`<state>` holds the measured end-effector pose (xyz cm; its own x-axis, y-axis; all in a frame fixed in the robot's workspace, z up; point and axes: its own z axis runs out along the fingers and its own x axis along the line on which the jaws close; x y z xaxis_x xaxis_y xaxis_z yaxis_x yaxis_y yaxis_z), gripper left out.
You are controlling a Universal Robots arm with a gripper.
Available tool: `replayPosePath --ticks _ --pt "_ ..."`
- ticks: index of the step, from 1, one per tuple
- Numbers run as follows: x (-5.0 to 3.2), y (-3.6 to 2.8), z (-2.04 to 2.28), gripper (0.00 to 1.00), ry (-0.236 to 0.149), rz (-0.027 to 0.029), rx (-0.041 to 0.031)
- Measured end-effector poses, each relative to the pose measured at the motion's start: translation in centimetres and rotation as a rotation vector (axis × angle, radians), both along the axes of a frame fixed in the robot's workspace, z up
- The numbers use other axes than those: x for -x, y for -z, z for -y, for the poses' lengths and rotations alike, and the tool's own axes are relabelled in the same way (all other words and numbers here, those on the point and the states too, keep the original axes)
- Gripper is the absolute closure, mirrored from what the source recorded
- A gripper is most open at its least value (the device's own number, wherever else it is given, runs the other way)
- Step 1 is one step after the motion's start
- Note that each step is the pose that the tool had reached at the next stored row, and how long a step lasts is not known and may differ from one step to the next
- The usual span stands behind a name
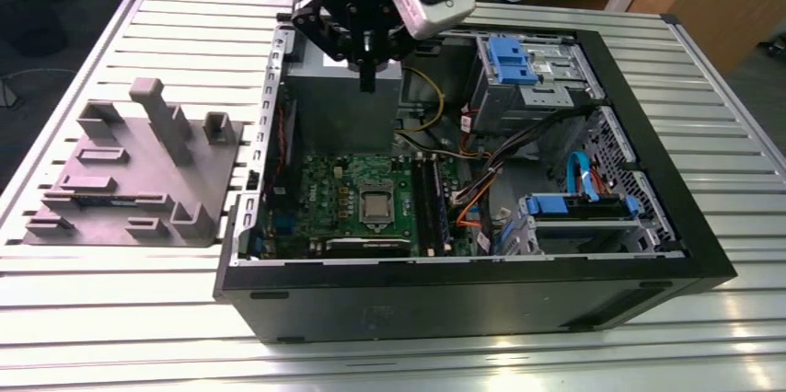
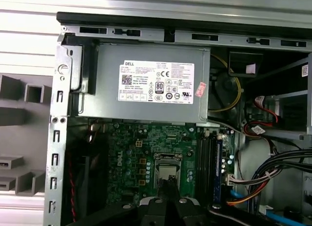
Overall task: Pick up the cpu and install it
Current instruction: 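Install the first cpu locking lever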
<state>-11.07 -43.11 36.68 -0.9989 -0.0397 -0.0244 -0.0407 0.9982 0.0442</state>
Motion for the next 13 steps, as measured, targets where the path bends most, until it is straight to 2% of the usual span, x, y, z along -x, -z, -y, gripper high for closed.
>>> replayPosePath --ticks 4,7,13 --pt "-0.55 0.30 0.00 0.90 0.000 0.0001 -0.0002" --pt "-0.64 0.52 0.00 0.90 -0.002 0.0000 0.0001" --pt "-0.64 0.89 0.00 0.90 -0.103 0.0000 0.0000"
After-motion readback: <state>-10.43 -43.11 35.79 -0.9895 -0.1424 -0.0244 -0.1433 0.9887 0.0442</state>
